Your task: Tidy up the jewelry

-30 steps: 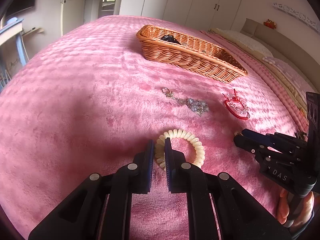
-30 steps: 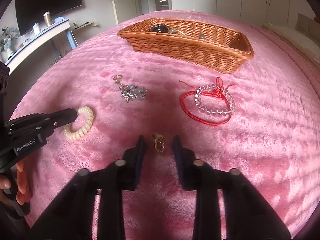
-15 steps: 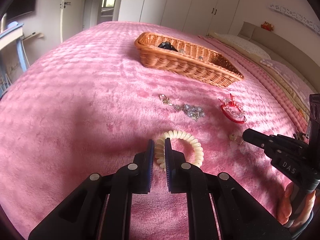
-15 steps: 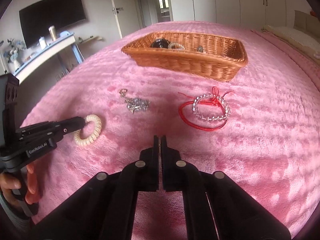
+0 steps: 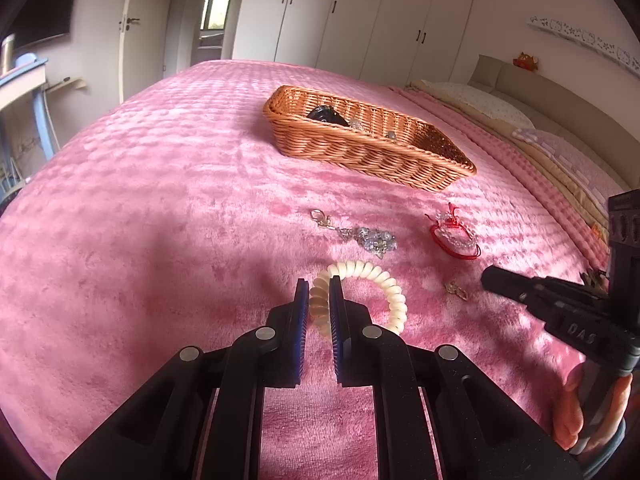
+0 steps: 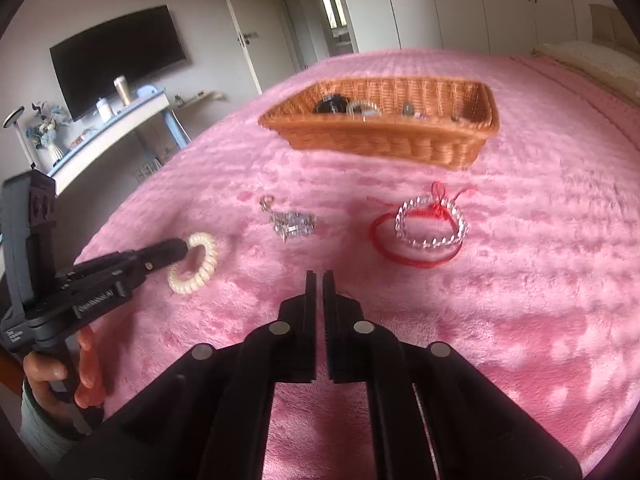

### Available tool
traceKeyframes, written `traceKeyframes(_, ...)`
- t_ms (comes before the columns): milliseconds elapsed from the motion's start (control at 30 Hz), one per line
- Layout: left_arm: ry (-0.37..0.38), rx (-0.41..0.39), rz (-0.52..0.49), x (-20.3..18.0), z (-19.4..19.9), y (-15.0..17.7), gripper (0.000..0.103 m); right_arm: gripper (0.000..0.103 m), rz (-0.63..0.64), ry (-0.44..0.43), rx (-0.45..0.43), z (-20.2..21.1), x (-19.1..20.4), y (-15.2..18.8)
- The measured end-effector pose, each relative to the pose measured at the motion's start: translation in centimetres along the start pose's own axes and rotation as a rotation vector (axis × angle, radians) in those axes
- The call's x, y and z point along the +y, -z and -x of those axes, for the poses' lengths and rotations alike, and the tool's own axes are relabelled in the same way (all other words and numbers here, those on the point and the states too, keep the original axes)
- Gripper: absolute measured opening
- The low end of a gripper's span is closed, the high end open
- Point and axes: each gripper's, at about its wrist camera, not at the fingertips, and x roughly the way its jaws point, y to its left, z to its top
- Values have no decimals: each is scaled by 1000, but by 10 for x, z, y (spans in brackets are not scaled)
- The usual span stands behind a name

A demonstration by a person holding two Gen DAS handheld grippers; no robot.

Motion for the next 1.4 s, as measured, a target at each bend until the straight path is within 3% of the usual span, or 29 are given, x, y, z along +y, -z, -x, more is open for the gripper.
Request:
traceKeyframes(33,1,2,0,0,-1,0,9,25,2,13,9,-2,1,0)
traceKeyframes(100,3,8,1,1,-2,0,9,49,11,42,31,-8,3,-1)
traceKeyframes(300,12,21,11,2,-5,0,9,49,41,72,150,-37,8,-2)
traceKeyframes(333,12,22,11,2,-5,0,9,48,47,75,150,-38,9,-4)
traceKeyframes(400,13,22,10,2,-5,0,9,29,77,72,151,-40,14,-4)
traceKeyframes(433,13,22,9,1,-5,0,9,26,88,76,147,-39,16,-3)
traceKeyframes(500,14,21,8,1,-5,0,9,11,118,83,133,-37,23,-1)
traceKeyframes(800,18,24,9,1,-5,1,9,11,88,71,84,-25,18,-2)
traceKeyframes(867,19,25,8,1,-5,1,9,1,60,44,65,-20,13,-3)
traceKeyframes(1067,22,27,7,0,-6,1,9,1,-12,-19,65,-19,-2,-7)
traceKeyframes(1400,21,28,9,1,-7,0,9,1,-58,-44,34,-11,-11,-8)
